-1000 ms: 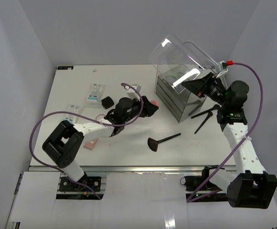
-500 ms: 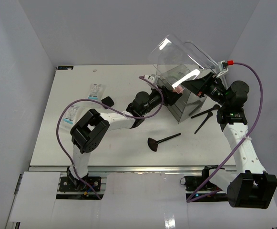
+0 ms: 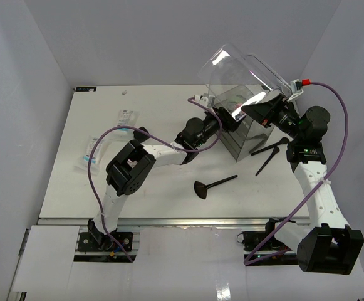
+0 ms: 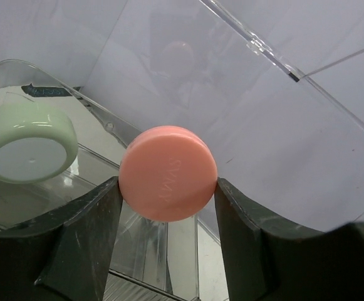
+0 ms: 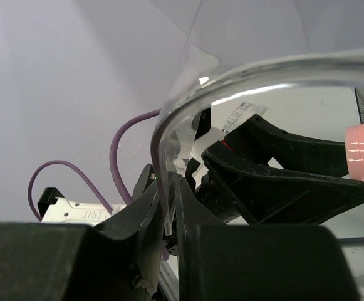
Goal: Organize the makeup
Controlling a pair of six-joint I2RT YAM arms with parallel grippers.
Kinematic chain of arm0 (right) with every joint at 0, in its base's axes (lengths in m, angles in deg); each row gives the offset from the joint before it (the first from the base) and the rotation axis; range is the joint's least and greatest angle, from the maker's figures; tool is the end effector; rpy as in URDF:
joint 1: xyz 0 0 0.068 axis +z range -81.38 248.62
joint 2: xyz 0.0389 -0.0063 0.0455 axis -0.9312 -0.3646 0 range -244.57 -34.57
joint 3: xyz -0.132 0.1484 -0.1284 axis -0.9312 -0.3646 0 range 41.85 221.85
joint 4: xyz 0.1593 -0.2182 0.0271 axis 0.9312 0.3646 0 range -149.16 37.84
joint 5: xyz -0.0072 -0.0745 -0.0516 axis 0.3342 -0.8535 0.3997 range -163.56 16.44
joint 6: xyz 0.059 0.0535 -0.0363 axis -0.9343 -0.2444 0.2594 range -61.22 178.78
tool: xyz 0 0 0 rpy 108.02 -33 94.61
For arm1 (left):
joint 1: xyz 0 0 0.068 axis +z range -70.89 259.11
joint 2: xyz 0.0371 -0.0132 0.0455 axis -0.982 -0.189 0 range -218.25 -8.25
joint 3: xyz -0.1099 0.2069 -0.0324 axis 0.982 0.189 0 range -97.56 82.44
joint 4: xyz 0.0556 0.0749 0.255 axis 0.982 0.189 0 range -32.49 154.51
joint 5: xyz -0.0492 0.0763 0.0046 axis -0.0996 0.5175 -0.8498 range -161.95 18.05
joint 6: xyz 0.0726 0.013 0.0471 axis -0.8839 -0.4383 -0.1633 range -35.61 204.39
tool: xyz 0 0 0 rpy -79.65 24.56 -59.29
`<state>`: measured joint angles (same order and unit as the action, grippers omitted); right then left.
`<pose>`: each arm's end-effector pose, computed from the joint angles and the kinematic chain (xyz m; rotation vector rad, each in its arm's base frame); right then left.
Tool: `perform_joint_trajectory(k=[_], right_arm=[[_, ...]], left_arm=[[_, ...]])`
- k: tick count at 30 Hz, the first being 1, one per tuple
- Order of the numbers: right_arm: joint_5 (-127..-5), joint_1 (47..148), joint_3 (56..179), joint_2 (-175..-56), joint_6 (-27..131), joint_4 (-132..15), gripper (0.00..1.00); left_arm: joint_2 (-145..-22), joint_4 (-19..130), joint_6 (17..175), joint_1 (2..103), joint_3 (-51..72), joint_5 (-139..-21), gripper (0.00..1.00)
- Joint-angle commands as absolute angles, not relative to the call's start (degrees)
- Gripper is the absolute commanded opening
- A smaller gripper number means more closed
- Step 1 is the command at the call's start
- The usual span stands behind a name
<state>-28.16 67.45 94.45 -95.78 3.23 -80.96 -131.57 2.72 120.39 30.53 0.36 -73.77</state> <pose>0.2990 0.0492 0.3622 0.0145 1.5446 1.2957 0.3445 -0.3942 0.2145 0.1880 1.4376 -1.2553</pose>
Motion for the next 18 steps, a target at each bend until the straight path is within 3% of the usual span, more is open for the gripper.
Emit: perform_joint_trajectory(k=[1, 11, 18], right_arm=[[-24.87, 67.65, 94.99, -93.63, 1.71, -86.93, 0.15], [-24.87, 67.47, 94.58, -93.19, 1.56, -86.93, 0.15], [-24.72, 67.30, 94.49, -93.02, 1.74, -86.85, 0.15]], left_arm=[[-131.44, 5.31, 120.37, 29.63, -0.44, -73.97, 0.77], [-131.10, 5.43, 121.31, 29.63, 1.07, -74.85, 0.79], [-123.31, 5.96, 118.60, 29.63, 8.93, -74.87, 0.78]])
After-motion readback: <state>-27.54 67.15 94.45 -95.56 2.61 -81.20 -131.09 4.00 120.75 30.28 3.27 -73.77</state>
